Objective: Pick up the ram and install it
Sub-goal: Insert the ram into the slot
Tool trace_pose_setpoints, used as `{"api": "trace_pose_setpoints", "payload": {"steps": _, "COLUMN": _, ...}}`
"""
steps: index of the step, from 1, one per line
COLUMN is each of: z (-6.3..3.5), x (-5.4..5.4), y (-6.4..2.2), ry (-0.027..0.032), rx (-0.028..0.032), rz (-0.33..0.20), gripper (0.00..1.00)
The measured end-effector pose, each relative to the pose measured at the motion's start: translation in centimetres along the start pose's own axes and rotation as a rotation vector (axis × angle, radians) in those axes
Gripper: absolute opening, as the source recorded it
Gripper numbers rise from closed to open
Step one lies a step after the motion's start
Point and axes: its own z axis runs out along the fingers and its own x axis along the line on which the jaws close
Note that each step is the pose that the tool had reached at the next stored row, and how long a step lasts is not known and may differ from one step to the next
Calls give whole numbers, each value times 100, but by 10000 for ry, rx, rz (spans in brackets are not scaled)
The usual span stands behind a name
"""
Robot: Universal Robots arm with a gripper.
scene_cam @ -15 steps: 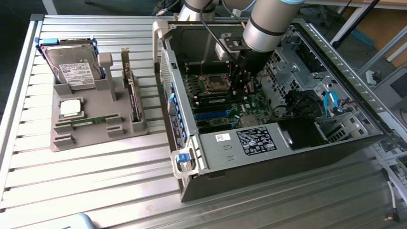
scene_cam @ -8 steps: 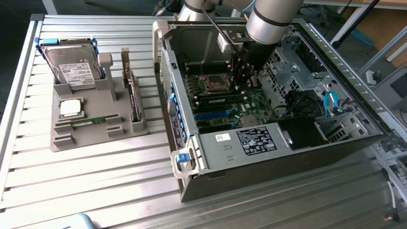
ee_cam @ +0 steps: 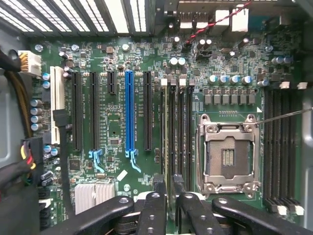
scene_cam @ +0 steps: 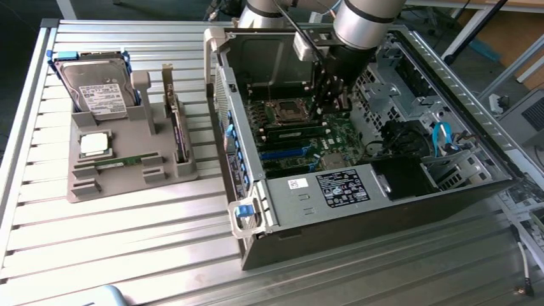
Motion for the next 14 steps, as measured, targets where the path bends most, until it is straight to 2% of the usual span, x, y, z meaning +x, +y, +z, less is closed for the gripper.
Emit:
{"api": "trace_pose_setpoints", "payload": {"steps": 5, "z": -138, "x": -3, "y": 2, "ry": 2, "rx": 0, "rz": -1, "gripper": 19}}
{"api": "trace_pose_setpoints", "payload": {"steps": 14, "z": -314, "x": -9, "y": 6, "ry": 1, "rx": 0, "rz": -1, "gripper": 19}}
